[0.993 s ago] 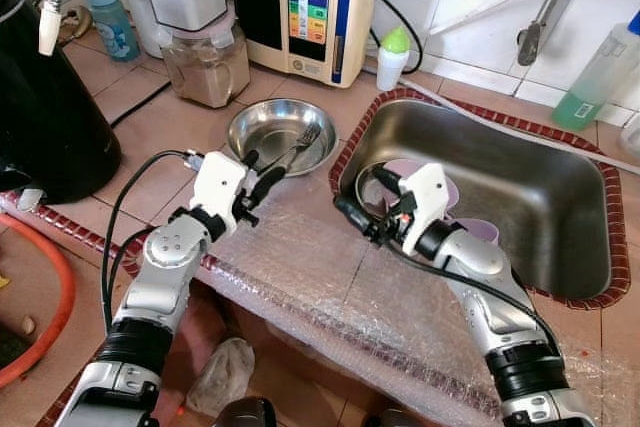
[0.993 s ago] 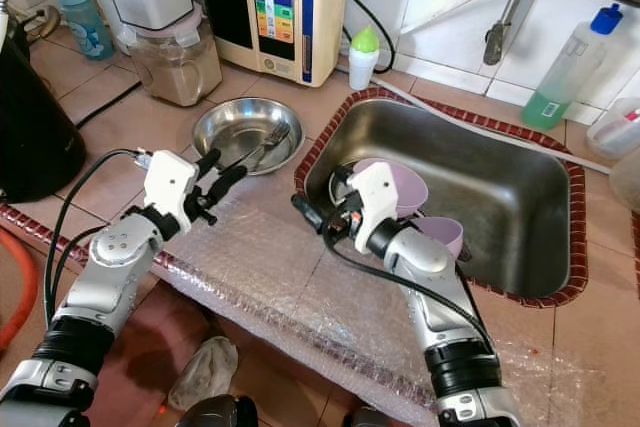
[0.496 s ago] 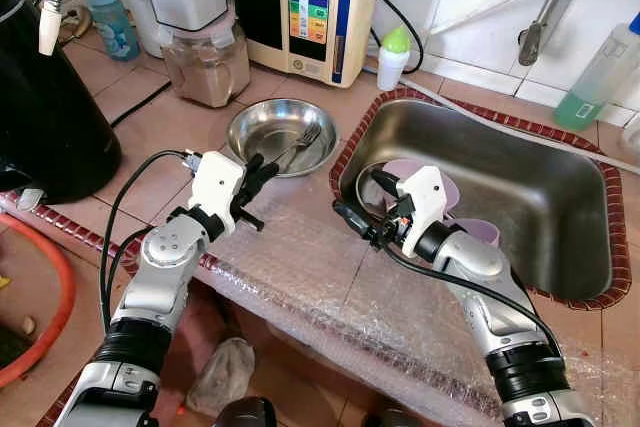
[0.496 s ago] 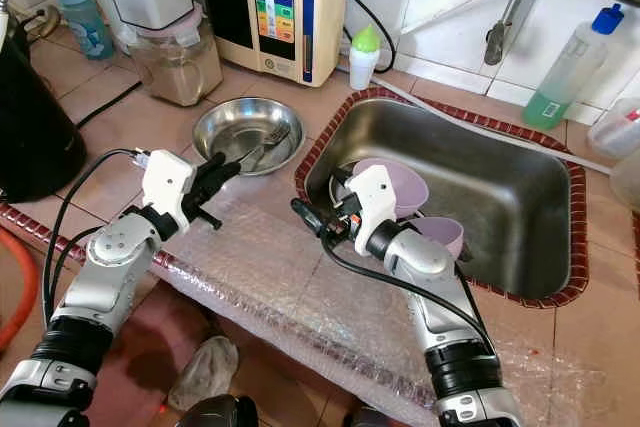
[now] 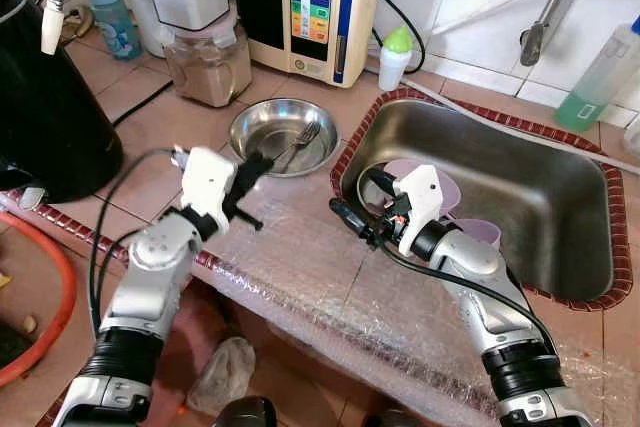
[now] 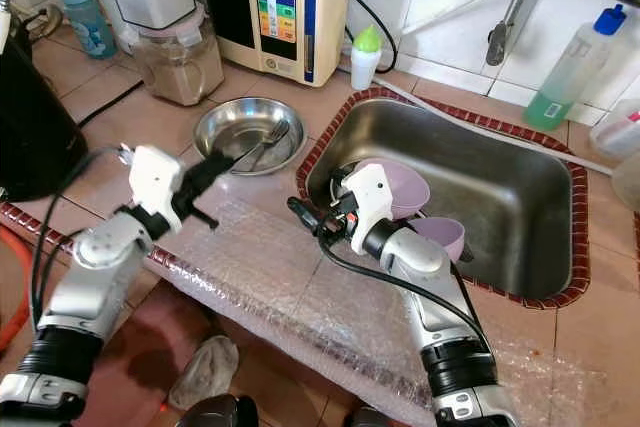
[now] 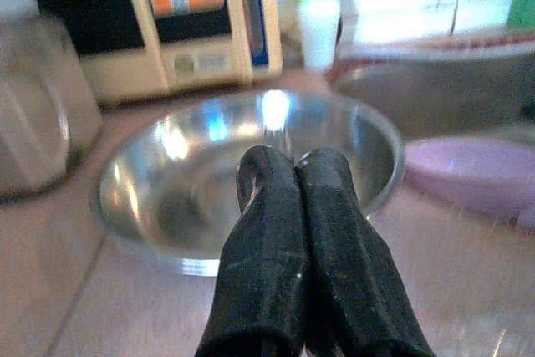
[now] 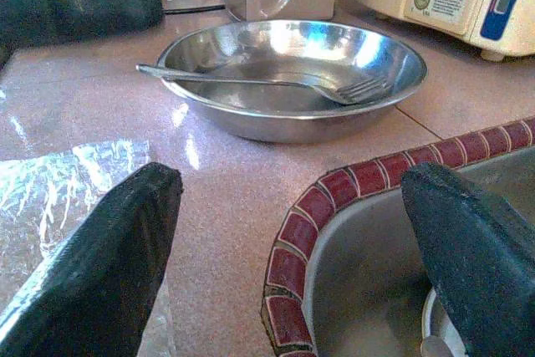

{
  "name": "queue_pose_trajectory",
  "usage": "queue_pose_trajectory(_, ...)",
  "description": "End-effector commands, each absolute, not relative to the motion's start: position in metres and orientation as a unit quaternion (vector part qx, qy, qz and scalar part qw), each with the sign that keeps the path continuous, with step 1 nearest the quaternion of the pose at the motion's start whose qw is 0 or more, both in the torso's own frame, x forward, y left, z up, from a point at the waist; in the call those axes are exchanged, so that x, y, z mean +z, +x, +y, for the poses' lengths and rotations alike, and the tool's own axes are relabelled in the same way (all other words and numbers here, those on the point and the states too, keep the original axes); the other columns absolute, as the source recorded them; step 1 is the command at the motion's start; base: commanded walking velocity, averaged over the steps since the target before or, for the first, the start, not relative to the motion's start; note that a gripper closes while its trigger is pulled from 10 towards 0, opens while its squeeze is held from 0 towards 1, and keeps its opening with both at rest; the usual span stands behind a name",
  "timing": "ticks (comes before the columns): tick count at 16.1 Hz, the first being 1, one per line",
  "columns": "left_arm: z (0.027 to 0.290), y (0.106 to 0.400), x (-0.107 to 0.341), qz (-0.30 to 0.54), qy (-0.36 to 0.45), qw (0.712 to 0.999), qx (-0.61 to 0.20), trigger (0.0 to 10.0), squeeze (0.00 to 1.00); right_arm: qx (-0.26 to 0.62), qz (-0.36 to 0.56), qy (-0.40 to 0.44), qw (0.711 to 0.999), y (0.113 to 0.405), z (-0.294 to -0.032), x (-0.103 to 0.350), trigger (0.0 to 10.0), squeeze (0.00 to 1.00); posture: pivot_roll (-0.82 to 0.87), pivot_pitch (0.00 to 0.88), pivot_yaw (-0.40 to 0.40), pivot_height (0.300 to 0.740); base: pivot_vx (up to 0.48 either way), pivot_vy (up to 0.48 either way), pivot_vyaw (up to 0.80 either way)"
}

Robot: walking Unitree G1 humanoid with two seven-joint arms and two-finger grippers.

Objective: Kitchen organization

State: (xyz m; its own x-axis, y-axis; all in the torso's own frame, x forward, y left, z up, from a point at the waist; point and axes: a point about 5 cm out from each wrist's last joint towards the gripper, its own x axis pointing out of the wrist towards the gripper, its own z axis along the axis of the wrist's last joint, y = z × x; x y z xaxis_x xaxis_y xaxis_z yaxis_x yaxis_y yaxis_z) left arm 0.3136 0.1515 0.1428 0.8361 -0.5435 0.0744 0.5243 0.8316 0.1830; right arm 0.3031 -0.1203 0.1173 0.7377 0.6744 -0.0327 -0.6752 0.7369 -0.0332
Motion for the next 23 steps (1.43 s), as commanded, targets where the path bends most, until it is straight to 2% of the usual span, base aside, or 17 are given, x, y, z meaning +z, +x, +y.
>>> queue_pose_trajectory(1, 0.152, 0.314, 0.154, -0.076, 0.078, 0.952, -0.285, 0.0, 0.00, 0.365, 0.005, -0.028, 0.931, 0.306, -0.120, 0.120, 10.0, 0.00, -0.01, 0.054, 0.010, 0.740, 0.000, 0.000, 0.00)
queue_pose_trajectory(3, 0.153, 0.315, 0.153, -0.068, 0.083, 0.953, -0.282, 0.0, 0.00, 0.363, 0.005, -0.029, 0.931, 0.307, -0.120, 0.120, 10.0, 0.00, -0.01, 0.054, 0.010, 0.740, 0.000, 0.000, 0.00)
queue_pose_trajectory(4, 0.155, 0.315, 0.147, -0.061, 0.082, 0.957, -0.270, 6.5, 0.00, 0.362, 0.005, -0.029, 0.932, 0.307, -0.120, 0.119, 10.0, 0.00, -0.01, 0.054, 0.010, 0.740, 0.000, 0.000, 0.00)
queue_pose_trajectory(5, 0.155, 0.314, 0.144, -0.061, 0.081, 0.959, -0.266, 10.0, 1.00, 0.361, 0.005, -0.029, 0.932, 0.307, -0.120, 0.119, 10.0, 0.00, -0.01, 0.054, 0.010, 0.740, 0.000, 0.000, 0.00)
queue_pose_trajectory(12, 0.144, 0.314, 0.127, -0.100, 0.095, 0.966, -0.219, 10.0, 1.00, 0.356, 0.011, -0.038, 0.934, 0.301, -0.123, 0.114, 10.0, 0.00, -0.03, 0.078, 0.006, 0.740, 0.000, 0.000, 0.00)
queue_pose_trajectory(23, 0.136, 0.330, 0.107, -0.084, 0.089, 0.978, -0.167, 10.0, 1.00, 0.350, 0.013, -0.051, 0.935, 0.300, -0.129, 0.116, 10.0, 0.00, -0.06, 0.078, 0.001, 0.740, 0.000, 0.000, 0.00)
